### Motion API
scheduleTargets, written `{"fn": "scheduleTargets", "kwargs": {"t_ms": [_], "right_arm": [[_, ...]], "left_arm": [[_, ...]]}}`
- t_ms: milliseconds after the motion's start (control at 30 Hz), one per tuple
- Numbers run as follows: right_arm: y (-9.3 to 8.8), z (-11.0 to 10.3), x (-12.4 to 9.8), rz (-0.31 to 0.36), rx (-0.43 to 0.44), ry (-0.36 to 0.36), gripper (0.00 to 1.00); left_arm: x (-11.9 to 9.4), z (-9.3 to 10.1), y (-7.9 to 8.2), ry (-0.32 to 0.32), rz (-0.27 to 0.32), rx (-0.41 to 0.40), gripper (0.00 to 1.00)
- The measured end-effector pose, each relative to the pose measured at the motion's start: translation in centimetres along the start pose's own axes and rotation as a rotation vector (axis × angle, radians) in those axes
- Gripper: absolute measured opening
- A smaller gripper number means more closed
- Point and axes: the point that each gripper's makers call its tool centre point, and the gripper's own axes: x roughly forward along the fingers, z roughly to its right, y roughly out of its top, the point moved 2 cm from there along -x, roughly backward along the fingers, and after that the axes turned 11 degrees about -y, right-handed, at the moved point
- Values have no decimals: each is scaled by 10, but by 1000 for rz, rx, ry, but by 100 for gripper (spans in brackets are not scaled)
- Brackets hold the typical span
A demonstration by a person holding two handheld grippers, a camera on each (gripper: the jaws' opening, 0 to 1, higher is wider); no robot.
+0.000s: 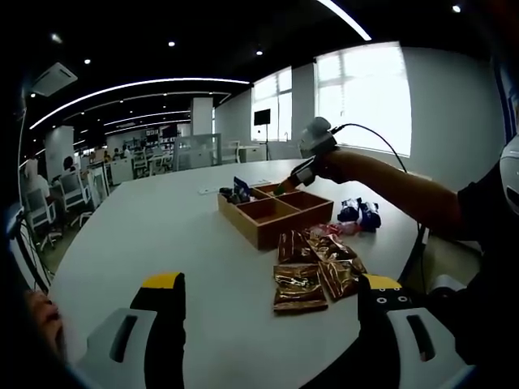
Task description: Pick up the scattered marshmallows, QQ candies, Oreo cookies, and mixed nuts on the table and sort them into separate containers
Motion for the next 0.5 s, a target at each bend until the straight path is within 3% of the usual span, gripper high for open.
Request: {"fn": "scheduleTargets", "kwargs": {"t_ms": [500], "right_arm": [[-6,1,-16,14,-12,6,90]], "left_arm": [[-3,1,3,2,1,10,91]]}}
